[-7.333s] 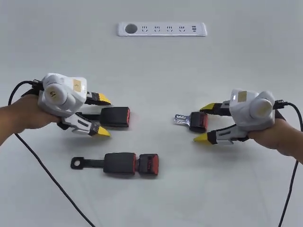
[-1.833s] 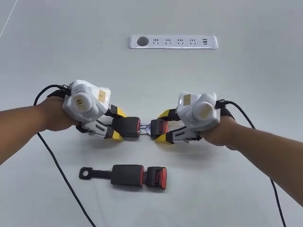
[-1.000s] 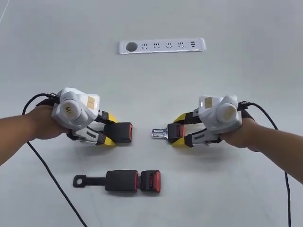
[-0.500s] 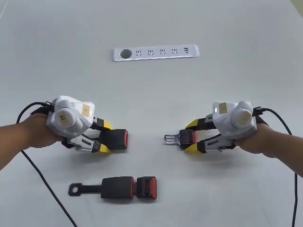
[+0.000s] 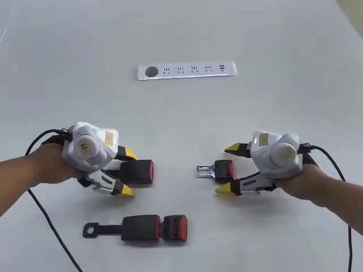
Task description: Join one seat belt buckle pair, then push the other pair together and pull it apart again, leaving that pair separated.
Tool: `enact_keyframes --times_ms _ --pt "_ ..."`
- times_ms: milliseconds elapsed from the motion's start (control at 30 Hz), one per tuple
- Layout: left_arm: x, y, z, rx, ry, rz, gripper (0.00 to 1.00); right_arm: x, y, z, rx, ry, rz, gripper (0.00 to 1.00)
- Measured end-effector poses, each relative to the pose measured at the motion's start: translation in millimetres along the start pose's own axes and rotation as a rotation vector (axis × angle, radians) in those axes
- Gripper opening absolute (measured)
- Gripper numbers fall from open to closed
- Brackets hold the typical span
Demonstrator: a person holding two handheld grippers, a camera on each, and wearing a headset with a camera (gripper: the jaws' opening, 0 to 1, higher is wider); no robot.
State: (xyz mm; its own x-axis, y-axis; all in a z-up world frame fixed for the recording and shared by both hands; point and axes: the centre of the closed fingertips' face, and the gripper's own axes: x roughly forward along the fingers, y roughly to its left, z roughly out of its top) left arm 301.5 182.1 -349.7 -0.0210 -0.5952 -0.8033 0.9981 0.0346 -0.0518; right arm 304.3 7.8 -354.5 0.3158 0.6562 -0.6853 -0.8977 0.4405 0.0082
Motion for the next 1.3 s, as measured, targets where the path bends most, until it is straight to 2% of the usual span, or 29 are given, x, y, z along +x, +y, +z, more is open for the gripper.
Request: enact_keyframes --times_ms 67,100,133,167,200,233,267,300,400,467,567,633,667,767,867,1100,1300 --pt "-6.9 4.6 8.9 -0.061 -0.053 0.049 0.63 -6.2 -7.0 5.4 0.042 -0.038 -0.076 0.72" --pt "-8.1 5.2 10.2 -0.076 -0.062 0.056 0.65 -7.5 -7.8 6.8 0.058 -0.05 -0.087 0.73" --pt "-11.8 4.6 14.5 -0.135 -0.099 0.067 0.68 -14.6 -12.5 12.8 0.131 -0.103 -0.145 0.74" --pt "-15.6 6.4 15.7 -0.182 -0.12 0.091 0.74 -19.2 -16.6 13.6 0.143 -0.117 -0.189 0.76" --pt "-18.5 8.5 15.0 -0.198 -0.126 0.112 0.78 -23.1 -19.2 12.9 0.16 -0.12 -0.225 0.77" --pt "-23.4 12.3 16.0 -0.223 -0.152 0.154 0.8 -28.2 -20.1 12.3 0.19 -0.129 -0.263 0.78" --pt "-26.9 12.6 16.0 -0.251 -0.165 0.169 0.8 -30.8 -19.5 13.2 0.21 -0.143 -0.282 0.79" --pt "-31.4 12.8 16.2 -0.301 -0.19 0.194 0.81 -34.9 -18.5 14.0 0.227 -0.159 -0.31 0.81" --pt "-40.3 13.2 12.1 -0.391 -0.223 0.256 0.85 -42.3 -15.3 13.5 0.29 -0.177 -0.362 0.85" --pt "-47.4 13.2 11.0 -0.473 -0.269 0.301 0.88 -49.1 -16.1 14.3 0.314 -0.195 -0.414 0.89" --pt "-59.4 9.4 11.1 -0.53 -0.322 0.354 0.87 -57.3 -10.9 17.5 0.346 -0.21 -0.446 0.91" --pt "-65.8 4.9 6.3 -0.597 -0.333 0.386 0.88 -63.1 -6.3 21.0 0.352 -0.219 -0.462 0.91" --pt "-70.2 3.4 5.4 -0.631 -0.355 0.41 0.89 -66.5 -3.6 23.6 0.36 -0.229 -0.473 0.92" --pt "-77.1 -5.7 3.1 -0.708 -0.393 0.435 0.92 -72.2 0.8 24.7 0.371 -0.237 -0.495 0.93" --pt "-83.8 -14.0 2.3 -0.723 -0.427 0.457 0.93 -78.9 9.4 25.2 0.372 -0.24 -0.514 0.94" --pt "-93.9 -44.7 -5.7 -0.755 -0.452 0.487 0.95 -90.3 24.6 23.2 0.376 -0.247 -0.537 0.94" --pt "-106.7 -66.8 -8.3 -0.749 -0.469 0.516 0.97 -104.4 43.7 18.7 0.368 -0.253 -0.555 0.94"
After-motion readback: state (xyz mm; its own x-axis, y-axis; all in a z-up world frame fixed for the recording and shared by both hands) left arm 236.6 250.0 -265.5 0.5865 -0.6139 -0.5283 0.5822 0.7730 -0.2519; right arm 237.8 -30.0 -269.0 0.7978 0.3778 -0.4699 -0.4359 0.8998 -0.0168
